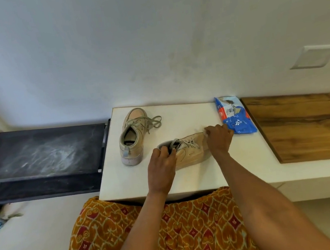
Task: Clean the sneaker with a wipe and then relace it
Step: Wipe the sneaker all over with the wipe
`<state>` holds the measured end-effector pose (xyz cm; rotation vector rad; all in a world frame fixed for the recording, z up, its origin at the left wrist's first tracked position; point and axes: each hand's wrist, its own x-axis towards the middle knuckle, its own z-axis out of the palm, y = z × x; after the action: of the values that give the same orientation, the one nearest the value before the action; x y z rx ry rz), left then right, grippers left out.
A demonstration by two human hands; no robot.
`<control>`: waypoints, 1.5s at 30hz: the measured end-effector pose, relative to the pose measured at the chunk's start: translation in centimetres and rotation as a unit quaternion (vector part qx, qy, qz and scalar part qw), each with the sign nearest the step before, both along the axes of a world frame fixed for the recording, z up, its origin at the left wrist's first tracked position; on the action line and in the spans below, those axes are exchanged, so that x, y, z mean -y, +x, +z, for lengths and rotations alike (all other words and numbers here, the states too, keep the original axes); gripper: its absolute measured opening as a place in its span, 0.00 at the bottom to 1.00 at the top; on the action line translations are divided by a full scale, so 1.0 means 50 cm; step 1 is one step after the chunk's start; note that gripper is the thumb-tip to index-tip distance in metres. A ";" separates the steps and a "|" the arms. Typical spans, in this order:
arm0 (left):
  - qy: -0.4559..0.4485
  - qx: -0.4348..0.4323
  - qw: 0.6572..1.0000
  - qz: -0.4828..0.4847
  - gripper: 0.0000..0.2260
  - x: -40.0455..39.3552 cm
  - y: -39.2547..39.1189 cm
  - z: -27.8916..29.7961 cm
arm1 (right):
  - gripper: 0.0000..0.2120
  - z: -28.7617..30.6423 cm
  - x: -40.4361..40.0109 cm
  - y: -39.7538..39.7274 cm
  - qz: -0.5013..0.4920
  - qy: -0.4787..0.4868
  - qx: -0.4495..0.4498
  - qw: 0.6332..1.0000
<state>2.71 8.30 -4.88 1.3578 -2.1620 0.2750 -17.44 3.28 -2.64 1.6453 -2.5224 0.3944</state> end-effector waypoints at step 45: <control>0.038 -0.066 0.997 0.025 0.09 -0.022 -0.008 0.004 | 0.07 -0.098 -0.159 0.164 -0.073 -0.103 0.271 0.954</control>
<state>2.30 9.40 -4.68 1.4325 -2.0511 0.1195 -9.23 11.25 -7.54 1.4027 -2.8128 1.1904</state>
